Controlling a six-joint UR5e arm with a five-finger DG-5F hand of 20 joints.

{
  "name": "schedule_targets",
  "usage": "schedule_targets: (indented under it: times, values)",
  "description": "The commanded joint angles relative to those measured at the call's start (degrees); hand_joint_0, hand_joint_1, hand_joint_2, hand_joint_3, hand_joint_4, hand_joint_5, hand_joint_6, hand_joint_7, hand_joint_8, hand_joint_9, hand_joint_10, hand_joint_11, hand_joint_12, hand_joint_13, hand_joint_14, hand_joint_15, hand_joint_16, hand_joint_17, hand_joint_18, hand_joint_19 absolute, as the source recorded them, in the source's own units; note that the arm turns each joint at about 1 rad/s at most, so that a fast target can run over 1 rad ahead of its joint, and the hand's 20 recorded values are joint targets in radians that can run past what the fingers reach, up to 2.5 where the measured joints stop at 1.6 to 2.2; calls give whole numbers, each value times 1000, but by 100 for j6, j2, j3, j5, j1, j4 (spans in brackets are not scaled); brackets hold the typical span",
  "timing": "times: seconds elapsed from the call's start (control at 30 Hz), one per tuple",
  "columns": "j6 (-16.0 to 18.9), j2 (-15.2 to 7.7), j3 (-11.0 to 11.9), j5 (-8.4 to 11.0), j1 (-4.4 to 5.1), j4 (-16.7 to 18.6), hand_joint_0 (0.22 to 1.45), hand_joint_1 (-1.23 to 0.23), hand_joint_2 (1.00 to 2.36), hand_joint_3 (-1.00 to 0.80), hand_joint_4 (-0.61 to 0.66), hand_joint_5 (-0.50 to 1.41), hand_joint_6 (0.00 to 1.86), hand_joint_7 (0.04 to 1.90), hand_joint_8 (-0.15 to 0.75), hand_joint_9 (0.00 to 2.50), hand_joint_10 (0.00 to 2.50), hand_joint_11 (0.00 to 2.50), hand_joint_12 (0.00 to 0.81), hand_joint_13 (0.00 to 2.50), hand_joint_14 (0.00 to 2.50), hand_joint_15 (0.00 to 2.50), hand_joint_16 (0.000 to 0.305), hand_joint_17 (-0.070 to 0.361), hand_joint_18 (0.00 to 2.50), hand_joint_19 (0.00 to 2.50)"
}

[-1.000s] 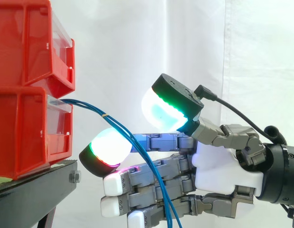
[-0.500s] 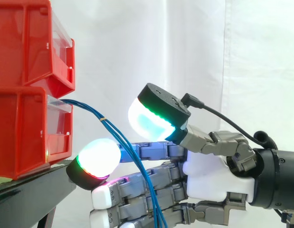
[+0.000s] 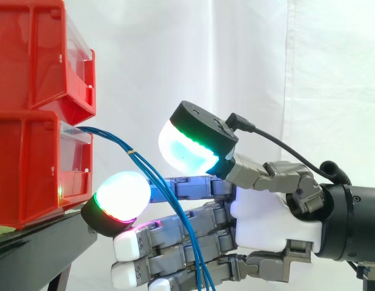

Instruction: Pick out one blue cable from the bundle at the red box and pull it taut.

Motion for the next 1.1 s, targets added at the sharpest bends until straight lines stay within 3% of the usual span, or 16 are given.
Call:
schedule_targets:
  times: [0.0,0.33,0.57,0.77,1.07]
  values:
    - [0,2,68,-9,-5,-36,582,-601,1009,-413,80,-88,500,1170,261,795,15,393,283,694,12,338,41,91,628,587]
    - [70,2,103,-44,-23,-141,599,-608,1014,-353,37,-92,538,1151,260,792,15,402,282,696,12,337,40,90,631,603]
    - [70,2,226,-123,-49,-229,595,-632,1014,-350,23,-124,702,827,260,779,15,418,284,700,13,357,41,91,637,605]
    - [70,2,279,-158,-67,-335,580,-645,1010,-398,36,-143,815,663,264,791,16,432,289,713,13,368,41,93,648,594]
    - [70,2,279,-149,-58,-335,547,-672,1000,-492,50,-123,873,640,280,902,18,483,293,786,14,375,43,96,717,596]
